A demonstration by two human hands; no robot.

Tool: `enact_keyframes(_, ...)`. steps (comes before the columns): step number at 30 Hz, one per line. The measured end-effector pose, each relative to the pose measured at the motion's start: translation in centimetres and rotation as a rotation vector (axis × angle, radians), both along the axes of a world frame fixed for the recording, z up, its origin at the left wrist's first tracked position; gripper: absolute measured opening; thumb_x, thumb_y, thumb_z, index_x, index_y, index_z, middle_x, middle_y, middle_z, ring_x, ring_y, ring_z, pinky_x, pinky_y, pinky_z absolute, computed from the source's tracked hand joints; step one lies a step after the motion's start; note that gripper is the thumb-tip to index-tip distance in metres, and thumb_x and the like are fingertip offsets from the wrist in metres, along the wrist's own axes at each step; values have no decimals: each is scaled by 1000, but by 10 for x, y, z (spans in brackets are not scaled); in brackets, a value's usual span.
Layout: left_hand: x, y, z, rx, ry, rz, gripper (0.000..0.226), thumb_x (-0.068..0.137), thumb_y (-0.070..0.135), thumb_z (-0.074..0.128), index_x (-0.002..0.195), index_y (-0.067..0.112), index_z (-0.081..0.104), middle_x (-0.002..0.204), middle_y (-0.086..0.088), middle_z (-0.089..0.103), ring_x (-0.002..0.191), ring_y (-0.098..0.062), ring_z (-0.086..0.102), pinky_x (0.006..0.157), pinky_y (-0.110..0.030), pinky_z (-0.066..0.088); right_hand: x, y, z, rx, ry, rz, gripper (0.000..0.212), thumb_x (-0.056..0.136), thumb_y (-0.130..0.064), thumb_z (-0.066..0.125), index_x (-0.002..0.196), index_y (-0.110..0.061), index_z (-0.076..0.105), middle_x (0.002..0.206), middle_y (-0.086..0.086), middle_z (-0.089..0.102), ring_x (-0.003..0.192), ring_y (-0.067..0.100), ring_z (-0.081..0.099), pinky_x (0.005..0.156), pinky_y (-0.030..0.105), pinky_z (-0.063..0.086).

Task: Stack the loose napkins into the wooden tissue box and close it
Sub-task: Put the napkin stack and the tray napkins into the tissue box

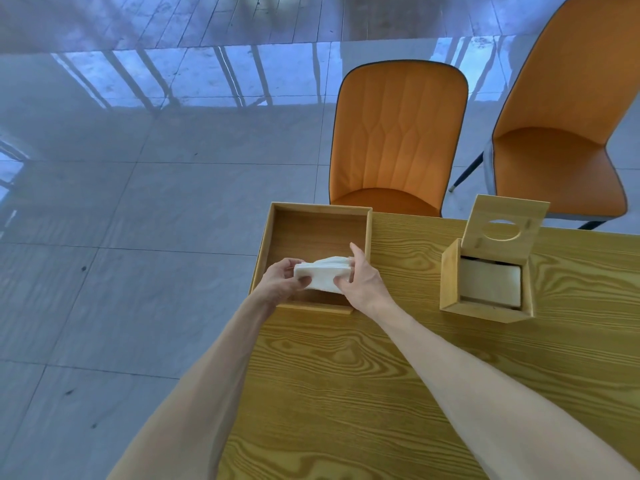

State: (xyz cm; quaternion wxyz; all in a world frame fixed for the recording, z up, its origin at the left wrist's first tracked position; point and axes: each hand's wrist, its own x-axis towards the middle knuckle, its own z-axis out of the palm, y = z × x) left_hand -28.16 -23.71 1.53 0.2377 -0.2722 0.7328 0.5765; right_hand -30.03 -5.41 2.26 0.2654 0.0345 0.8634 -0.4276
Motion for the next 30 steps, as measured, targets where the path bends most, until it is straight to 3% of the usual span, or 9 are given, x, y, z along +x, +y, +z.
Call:
enact_keyframes(3,6,-3,0,70,57,-44,28,84,6,75,107,18,63,98,1,72,83,-13,62,73,-25,49,0,3,0,79,152,53,61,88,-12,65,144,-23,42,130,9,62,117,29,59,94,38,51)
enact_keyframes(6,9,-3,0,-29,132,-119,39,80,5,78,112,19,61,107,1,71,97,-15,66,82,-29,55,0,3,0,188,284,121,40,86,-16,66,123,-27,63,114,5,69,105,24,62,82,36,53)
enact_keyframes(10,10,-4,-4,-140,141,-168,41,78,15,82,113,26,65,113,1,71,110,-16,63,98,-40,52,5,3,-3,269,271,174,38,86,-18,68,122,-29,62,111,2,70,102,22,63,79,34,53)
enact_keyframes(15,13,-6,0,-77,136,-105,23,80,31,80,102,28,72,106,-1,75,105,-22,69,96,-49,54,6,9,-1,194,254,79,36,86,-19,68,121,-23,61,105,4,71,95,24,66,77,34,54)
enact_keyframes(17,14,-4,4,-32,147,-50,25,81,29,79,104,24,71,106,-2,75,105,-21,69,92,-44,57,6,12,1,126,247,24,35,85,-19,71,118,-21,62,102,2,71,92,22,67,79,36,55)
enact_keyframes(21,18,8,15,-13,211,-10,32,84,31,75,111,15,70,101,4,73,96,-12,67,77,-19,50,9,22,12,19,248,-45,31,84,-22,71,115,-18,64,99,0,72,85,19,68,79,40,57)
enact_keyframes(23,20,15,21,-16,232,8,34,85,34,74,112,15,69,99,4,72,91,-9,66,74,-19,49,12,30,18,-28,247,-88,31,85,-23,70,115,-17,64,100,0,72,86,18,68,79,38,57)
enact_keyframes(26,23,30,27,17,256,4,38,84,40,73,114,17,69,102,1,73,94,-15,67,83,-30,55,20,46,27,-89,226,-149,32,85,-25,71,115,-16,65,101,-1,72,93,15,68,81,33,57)
enact_keyframes(30,31,57,34,76,275,-36,38,91,42,64,116,14,69,102,-4,74,86,-13,66,71,-22,54,37,76,33,-132,203,-224,31,85,-28,72,113,-17,66,99,-3,72,92,13,68,81,32,58)
